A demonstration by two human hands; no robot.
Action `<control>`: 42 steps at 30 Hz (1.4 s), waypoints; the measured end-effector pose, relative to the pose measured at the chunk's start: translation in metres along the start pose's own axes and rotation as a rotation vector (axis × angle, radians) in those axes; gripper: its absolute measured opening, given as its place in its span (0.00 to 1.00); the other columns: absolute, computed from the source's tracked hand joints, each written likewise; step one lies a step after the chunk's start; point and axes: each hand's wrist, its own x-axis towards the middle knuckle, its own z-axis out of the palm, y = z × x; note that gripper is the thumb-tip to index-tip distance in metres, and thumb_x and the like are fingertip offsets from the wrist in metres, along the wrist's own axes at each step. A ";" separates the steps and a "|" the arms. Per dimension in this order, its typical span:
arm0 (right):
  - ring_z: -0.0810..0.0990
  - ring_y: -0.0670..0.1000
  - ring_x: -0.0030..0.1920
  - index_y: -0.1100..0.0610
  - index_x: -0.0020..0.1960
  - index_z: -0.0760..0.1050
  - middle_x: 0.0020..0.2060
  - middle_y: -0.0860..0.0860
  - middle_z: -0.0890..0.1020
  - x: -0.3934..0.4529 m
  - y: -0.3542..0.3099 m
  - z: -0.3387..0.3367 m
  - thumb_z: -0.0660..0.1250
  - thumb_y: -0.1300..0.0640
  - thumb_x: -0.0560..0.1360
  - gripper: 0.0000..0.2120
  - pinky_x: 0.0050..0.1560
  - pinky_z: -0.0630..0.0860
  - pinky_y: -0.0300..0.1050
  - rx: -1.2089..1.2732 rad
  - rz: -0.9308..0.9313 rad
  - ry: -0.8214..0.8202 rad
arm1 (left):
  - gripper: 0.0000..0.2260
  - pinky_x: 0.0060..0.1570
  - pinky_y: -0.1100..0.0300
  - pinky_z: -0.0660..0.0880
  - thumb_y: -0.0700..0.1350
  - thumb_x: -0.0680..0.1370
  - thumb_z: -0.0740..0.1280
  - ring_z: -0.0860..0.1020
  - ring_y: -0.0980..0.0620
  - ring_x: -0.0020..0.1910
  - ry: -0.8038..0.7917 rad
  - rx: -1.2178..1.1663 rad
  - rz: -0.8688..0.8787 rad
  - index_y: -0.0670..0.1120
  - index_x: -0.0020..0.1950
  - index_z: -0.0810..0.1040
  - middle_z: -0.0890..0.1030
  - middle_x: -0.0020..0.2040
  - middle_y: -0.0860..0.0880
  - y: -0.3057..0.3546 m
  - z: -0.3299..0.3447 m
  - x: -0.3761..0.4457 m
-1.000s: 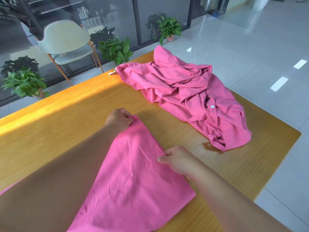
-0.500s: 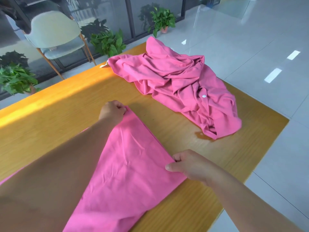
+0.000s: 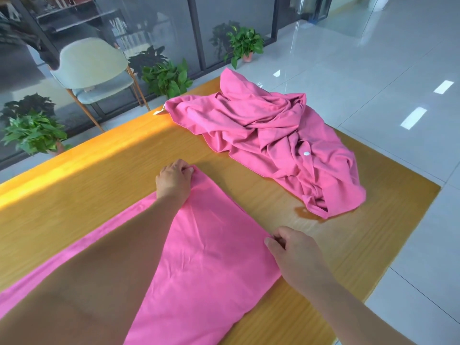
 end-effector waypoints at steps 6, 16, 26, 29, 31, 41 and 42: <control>0.76 0.41 0.32 0.48 0.37 0.74 0.30 0.43 0.78 0.000 -0.005 0.001 0.67 0.53 0.79 0.12 0.30 0.68 0.33 0.007 0.055 0.024 | 0.10 0.56 0.50 0.66 0.50 0.82 0.60 0.73 0.43 0.54 0.107 0.061 0.124 0.47 0.50 0.77 0.80 0.53 0.46 -0.002 0.014 0.000; 0.74 0.45 0.46 0.46 0.49 0.74 0.46 0.42 0.73 -0.003 -0.017 0.001 0.67 0.53 0.76 0.03 0.46 0.73 0.37 -0.406 -0.114 0.212 | 0.07 0.54 0.49 0.69 0.42 0.80 0.65 0.73 0.43 0.52 0.365 -0.011 0.348 0.43 0.56 0.78 0.76 0.53 0.44 0.001 -0.005 -0.049; 0.44 0.51 0.79 0.55 0.81 0.50 0.80 0.51 0.51 -0.004 -0.045 0.087 0.43 0.43 0.84 0.29 0.77 0.43 0.53 -0.558 -0.538 -0.099 | 0.33 0.76 0.56 0.35 0.65 0.77 0.33 0.37 0.56 0.77 -0.303 0.377 0.492 0.53 0.80 0.41 0.40 0.79 0.54 -0.017 0.004 -0.057; 0.38 0.52 0.79 0.56 0.80 0.42 0.80 0.51 0.42 -0.002 -0.015 0.073 0.38 0.33 0.82 0.36 0.79 0.38 0.53 -0.623 -0.498 -0.032 | 0.37 0.75 0.53 0.34 0.70 0.74 0.32 0.35 0.55 0.77 -0.325 0.449 0.479 0.53 0.79 0.38 0.36 0.78 0.54 -0.016 0.002 -0.056; 0.45 0.53 0.80 0.57 0.80 0.50 0.80 0.51 0.51 -0.003 0.000 0.059 0.41 0.32 0.82 0.37 0.76 0.44 0.52 -0.643 -0.419 0.049 | 0.40 0.76 0.50 0.35 0.73 0.72 0.31 0.34 0.53 0.77 -0.321 0.472 0.471 0.53 0.79 0.38 0.35 0.78 0.54 -0.016 0.002 -0.057; 0.43 0.49 0.80 0.58 0.80 0.49 0.80 0.51 0.49 -0.009 -0.031 0.073 0.41 0.46 0.82 0.29 0.77 0.42 0.49 -0.557 -0.554 0.017 | 0.25 0.75 0.49 0.34 0.57 0.83 0.45 0.36 0.52 0.78 -0.191 0.210 0.343 0.53 0.80 0.46 0.40 0.80 0.50 -0.021 -0.021 -0.103; 0.39 0.48 0.79 0.56 0.80 0.46 0.80 0.50 0.46 -0.012 -0.042 0.081 0.39 0.45 0.81 0.30 0.77 0.38 0.47 -0.531 -0.599 -0.025 | 0.25 0.76 0.49 0.35 0.55 0.83 0.46 0.37 0.52 0.78 -0.148 0.172 0.329 0.52 0.80 0.48 0.42 0.80 0.50 -0.028 -0.024 -0.121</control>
